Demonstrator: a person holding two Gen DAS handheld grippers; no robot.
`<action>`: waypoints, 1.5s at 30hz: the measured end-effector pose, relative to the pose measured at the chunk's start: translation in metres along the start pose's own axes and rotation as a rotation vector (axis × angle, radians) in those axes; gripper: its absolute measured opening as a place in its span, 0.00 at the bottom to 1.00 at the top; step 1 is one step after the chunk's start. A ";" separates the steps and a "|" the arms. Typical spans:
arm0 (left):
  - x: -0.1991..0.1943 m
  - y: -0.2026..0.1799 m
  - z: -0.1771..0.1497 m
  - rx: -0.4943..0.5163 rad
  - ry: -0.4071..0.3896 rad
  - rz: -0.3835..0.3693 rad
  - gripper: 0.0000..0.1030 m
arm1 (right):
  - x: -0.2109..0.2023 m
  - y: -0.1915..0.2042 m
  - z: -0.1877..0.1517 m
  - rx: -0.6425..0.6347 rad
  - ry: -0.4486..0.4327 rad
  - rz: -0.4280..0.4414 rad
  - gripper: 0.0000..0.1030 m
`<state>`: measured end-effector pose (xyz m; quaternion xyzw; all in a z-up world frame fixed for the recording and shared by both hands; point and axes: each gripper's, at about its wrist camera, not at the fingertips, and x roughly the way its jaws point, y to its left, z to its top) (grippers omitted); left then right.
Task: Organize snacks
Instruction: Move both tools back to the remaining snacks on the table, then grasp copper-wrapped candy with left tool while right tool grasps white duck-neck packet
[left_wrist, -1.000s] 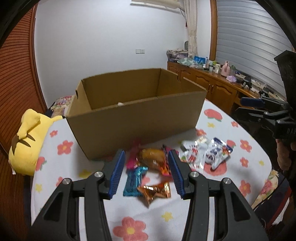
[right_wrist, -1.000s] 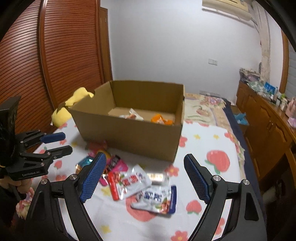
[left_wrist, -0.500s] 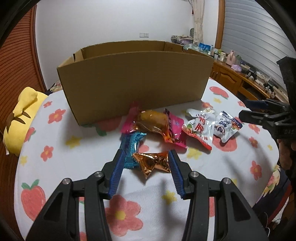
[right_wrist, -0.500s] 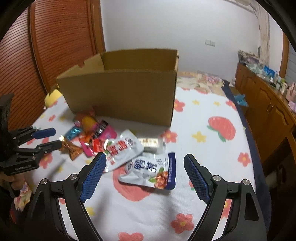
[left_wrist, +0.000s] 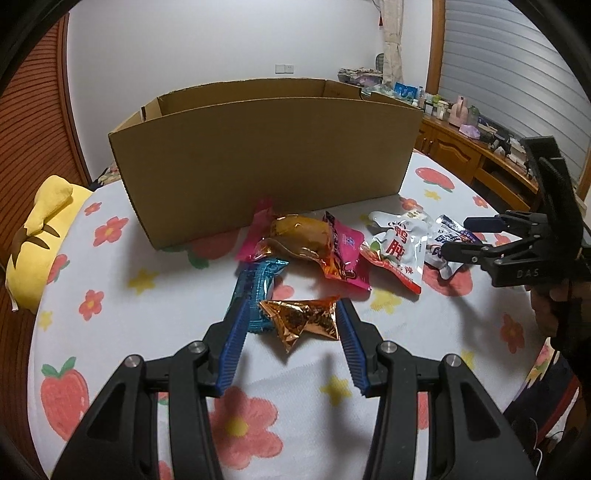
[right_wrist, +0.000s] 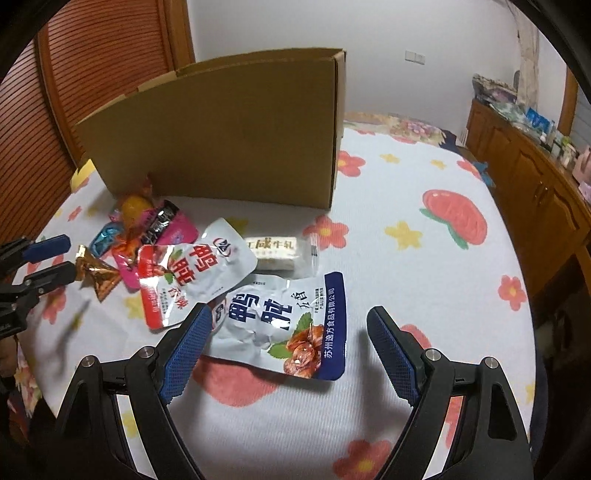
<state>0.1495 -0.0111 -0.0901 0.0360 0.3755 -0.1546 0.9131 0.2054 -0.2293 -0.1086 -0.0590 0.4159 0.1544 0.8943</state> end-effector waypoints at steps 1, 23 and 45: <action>0.000 -0.001 0.000 0.001 0.001 -0.001 0.47 | 0.002 0.000 0.000 -0.004 0.006 -0.004 0.85; 0.021 -0.016 0.001 0.077 0.046 0.021 0.39 | 0.016 0.006 -0.007 -0.047 0.017 -0.045 0.87; 0.019 -0.012 -0.019 0.042 0.053 0.000 0.27 | 0.017 0.006 -0.008 -0.047 0.016 -0.045 0.87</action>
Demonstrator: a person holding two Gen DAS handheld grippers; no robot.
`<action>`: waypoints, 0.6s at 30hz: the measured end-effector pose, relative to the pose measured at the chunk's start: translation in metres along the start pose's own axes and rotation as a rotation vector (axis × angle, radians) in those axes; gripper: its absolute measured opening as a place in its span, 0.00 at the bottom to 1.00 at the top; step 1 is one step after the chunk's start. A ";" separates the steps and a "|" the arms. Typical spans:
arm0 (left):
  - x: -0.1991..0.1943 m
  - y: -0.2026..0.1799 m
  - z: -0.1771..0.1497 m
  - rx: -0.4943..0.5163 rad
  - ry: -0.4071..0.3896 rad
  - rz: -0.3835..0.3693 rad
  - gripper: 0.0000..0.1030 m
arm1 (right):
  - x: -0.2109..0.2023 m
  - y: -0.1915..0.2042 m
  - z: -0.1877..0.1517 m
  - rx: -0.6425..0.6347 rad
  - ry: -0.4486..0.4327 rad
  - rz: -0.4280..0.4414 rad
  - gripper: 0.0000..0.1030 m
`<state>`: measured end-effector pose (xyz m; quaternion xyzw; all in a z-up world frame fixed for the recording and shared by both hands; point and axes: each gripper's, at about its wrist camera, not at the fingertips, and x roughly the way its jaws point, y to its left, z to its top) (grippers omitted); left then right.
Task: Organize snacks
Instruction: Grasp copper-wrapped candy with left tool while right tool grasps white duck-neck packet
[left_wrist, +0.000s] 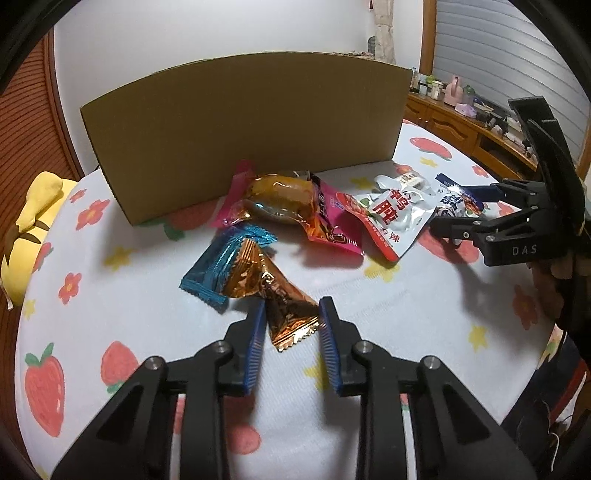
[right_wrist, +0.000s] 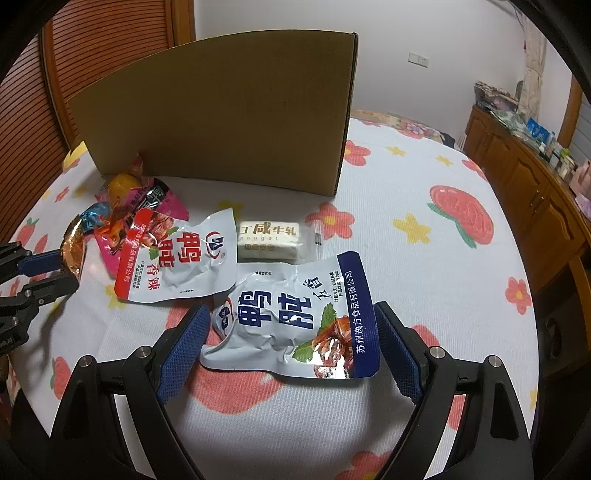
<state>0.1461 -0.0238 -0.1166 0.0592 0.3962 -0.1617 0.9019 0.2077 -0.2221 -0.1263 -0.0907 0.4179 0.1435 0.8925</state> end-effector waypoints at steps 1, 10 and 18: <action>0.000 0.000 0.000 -0.002 0.000 0.000 0.27 | 0.000 0.000 0.000 0.000 0.000 0.000 0.87; 0.003 -0.002 0.006 -0.022 0.013 0.000 0.42 | 0.000 -0.001 0.000 0.000 0.000 0.001 0.88; 0.009 -0.008 0.010 0.001 0.008 0.030 0.27 | 0.000 0.000 0.000 0.000 0.000 0.000 0.88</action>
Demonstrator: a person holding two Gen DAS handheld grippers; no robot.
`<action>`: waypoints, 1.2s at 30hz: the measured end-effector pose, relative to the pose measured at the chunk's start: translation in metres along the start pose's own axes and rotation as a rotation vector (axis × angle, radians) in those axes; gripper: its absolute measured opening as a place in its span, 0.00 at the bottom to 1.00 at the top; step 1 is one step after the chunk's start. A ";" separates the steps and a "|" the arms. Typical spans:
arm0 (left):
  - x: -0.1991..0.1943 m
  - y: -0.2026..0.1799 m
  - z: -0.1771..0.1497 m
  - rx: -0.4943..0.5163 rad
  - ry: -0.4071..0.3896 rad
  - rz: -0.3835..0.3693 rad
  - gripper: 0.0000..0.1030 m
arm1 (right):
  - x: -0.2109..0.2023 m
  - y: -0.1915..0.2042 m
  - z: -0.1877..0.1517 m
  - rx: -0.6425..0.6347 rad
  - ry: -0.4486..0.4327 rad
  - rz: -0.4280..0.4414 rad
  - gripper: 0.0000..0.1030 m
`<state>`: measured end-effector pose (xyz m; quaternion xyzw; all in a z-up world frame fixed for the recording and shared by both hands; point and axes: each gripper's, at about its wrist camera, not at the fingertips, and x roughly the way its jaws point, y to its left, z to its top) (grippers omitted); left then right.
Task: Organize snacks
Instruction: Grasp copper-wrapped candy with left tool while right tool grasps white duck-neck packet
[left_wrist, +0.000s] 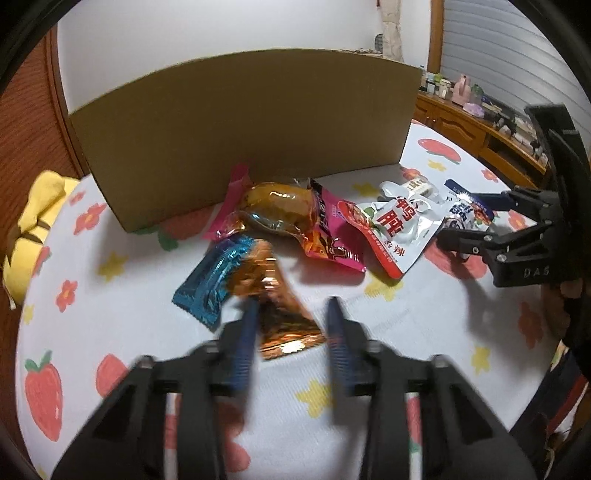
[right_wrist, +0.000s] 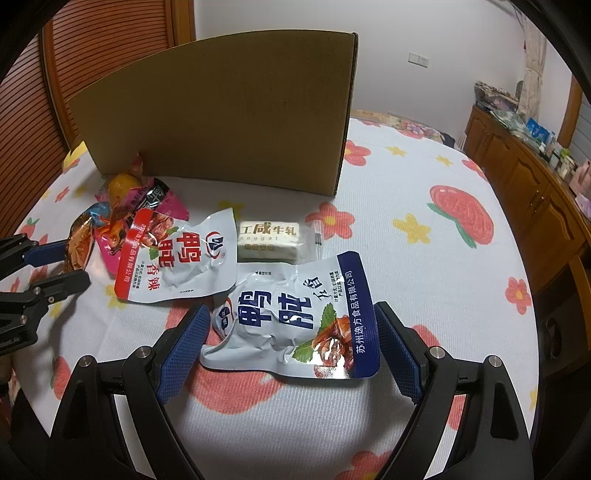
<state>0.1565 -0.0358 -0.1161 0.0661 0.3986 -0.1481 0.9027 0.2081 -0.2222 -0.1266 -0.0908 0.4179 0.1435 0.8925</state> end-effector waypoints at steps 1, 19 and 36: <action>-0.001 0.000 -0.001 0.002 -0.001 0.000 0.25 | 0.000 0.000 0.000 0.000 0.000 0.000 0.88; -0.040 -0.010 -0.002 -0.003 -0.080 -0.067 0.23 | 0.000 0.000 0.000 0.000 0.000 0.000 0.88; -0.042 -0.008 -0.002 -0.010 -0.090 -0.069 0.23 | -0.003 0.006 -0.001 -0.035 0.018 0.024 0.82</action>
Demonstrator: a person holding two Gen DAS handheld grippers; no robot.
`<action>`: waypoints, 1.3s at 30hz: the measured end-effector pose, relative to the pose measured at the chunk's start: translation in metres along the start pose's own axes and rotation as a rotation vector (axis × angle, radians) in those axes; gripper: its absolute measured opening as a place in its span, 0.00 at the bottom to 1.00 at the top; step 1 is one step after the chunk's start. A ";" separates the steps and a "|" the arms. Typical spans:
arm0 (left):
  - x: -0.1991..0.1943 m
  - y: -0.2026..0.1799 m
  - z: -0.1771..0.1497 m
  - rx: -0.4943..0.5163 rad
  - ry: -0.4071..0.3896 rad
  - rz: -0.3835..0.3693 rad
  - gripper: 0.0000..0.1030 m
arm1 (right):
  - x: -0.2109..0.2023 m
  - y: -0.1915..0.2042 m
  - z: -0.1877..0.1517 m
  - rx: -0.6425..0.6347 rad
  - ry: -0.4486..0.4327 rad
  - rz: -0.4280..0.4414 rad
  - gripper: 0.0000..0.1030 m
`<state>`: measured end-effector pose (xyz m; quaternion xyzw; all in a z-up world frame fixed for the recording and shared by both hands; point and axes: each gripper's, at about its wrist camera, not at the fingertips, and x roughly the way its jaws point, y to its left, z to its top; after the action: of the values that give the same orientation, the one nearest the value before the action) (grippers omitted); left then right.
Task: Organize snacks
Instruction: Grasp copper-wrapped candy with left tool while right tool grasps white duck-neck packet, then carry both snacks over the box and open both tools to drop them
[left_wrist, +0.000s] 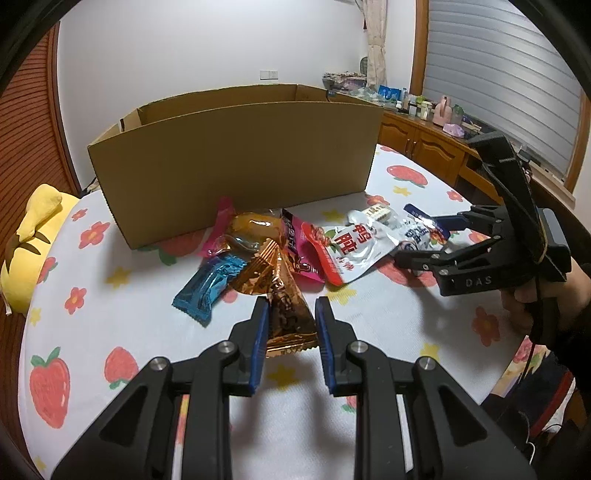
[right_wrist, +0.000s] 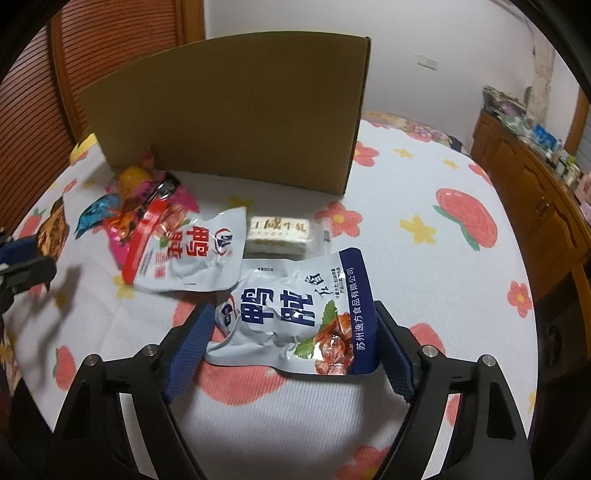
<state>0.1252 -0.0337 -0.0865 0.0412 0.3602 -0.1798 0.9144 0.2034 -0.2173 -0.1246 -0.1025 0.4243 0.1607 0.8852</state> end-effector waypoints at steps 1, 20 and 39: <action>0.000 0.001 0.000 -0.003 0.000 -0.001 0.23 | -0.001 0.001 0.000 -0.006 0.006 0.001 0.81; -0.005 0.006 0.002 -0.024 -0.024 0.011 0.23 | -0.020 -0.012 -0.012 0.045 -0.011 0.076 0.66; -0.018 0.010 0.035 0.007 -0.089 0.011 0.23 | -0.068 -0.002 0.014 0.001 -0.146 0.065 0.65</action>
<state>0.1399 -0.0259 -0.0491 0.0385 0.3181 -0.1777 0.9305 0.1745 -0.2279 -0.0623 -0.0765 0.3618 0.1961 0.9082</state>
